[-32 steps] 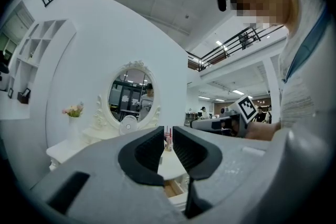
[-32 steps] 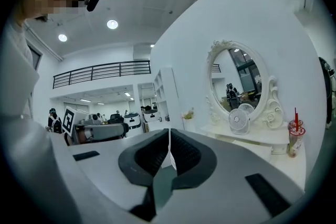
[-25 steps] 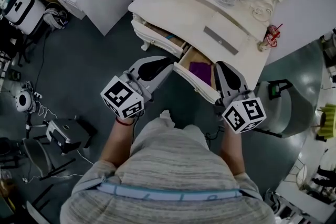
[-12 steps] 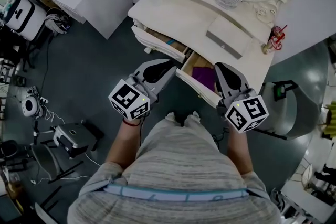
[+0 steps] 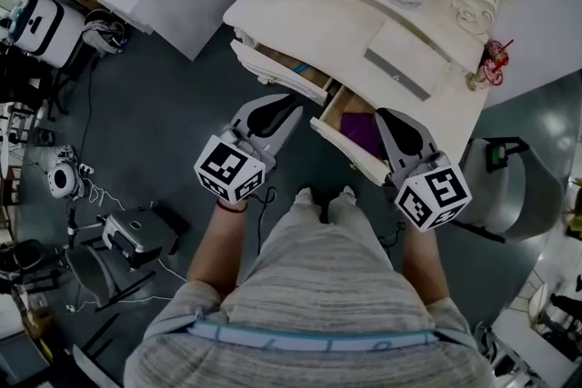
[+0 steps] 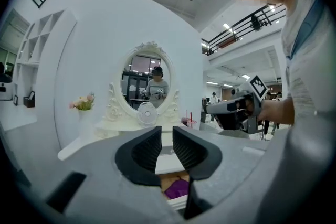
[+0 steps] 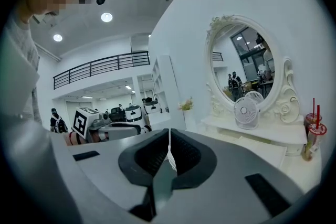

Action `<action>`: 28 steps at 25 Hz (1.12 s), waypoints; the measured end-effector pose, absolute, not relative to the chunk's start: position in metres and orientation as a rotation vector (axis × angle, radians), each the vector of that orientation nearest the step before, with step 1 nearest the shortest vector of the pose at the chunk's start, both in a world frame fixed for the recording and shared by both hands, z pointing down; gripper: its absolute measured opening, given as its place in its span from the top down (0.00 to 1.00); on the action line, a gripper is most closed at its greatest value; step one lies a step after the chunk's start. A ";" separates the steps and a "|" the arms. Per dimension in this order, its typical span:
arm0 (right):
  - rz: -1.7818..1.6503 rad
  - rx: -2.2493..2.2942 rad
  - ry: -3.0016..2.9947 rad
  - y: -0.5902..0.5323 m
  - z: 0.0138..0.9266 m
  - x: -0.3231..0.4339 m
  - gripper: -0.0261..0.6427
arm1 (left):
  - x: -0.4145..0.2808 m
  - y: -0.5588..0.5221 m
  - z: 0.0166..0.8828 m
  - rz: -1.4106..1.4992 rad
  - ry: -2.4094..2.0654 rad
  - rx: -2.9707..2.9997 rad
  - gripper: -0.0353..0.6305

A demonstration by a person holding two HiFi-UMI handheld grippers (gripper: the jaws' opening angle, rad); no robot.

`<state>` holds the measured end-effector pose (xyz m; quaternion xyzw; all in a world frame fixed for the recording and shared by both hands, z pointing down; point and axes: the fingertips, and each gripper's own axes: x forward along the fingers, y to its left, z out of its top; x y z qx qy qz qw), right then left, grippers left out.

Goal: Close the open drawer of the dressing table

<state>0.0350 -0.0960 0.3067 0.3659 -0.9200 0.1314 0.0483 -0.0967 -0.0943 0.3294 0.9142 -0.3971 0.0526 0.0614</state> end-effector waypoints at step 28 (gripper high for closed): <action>0.502 1.063 -2.660 -0.121 0.378 0.011 0.94 | -0.171 -0.171 0.476 0.473 -1.321 2.478 0.76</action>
